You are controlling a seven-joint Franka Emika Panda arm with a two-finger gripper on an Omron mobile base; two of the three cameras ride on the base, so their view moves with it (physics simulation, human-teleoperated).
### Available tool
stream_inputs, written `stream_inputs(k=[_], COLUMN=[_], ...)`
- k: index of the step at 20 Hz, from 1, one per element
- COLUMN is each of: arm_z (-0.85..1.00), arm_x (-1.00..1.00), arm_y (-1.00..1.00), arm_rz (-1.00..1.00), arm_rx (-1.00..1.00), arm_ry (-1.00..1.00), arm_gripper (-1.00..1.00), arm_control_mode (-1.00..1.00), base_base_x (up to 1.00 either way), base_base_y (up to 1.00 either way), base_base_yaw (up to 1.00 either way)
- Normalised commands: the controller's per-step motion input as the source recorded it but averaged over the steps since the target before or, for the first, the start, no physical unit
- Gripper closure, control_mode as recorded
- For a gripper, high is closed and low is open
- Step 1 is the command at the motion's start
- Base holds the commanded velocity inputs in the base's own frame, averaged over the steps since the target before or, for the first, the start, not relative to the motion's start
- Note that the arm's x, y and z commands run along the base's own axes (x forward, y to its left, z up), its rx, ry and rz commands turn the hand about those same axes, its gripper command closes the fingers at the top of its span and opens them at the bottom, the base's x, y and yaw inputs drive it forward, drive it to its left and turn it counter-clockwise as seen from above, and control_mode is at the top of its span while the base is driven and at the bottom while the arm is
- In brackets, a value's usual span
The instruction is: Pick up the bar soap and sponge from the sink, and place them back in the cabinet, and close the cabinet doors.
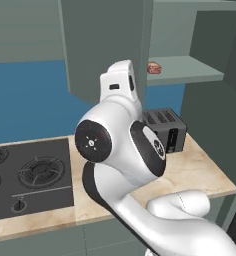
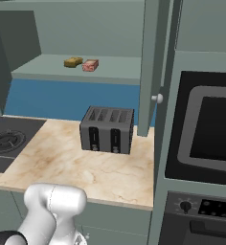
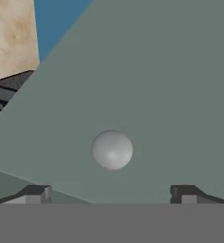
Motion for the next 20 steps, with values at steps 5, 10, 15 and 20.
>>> stream_inputs(k=[5, 10, 15, 20], arm_z=[0.0, -0.02, -0.03, -0.04], arm_x=[0.11, 0.22, 0.42, 0.57], arm_y=[-0.41, -0.2, -0.09, -0.02], arm_rz=[-0.03, -0.03, -0.01, 0.0], arm_rx=[0.0, 0.0, 0.0, 0.0], arm_ry=[-0.04, -0.05, -0.04, -0.01], arm_gripper=[-1.0, -1.0, -1.0, -1.0], arm_control_mode=[-1.0, -1.0, -1.0, -1.0], base_base_x=[0.0, 0.0, 0.0, 0.0], base_base_y=[0.0, 0.0, 0.0, 0.0], base_base_yaw=[0.0, 0.0, 0.0, 0.0])
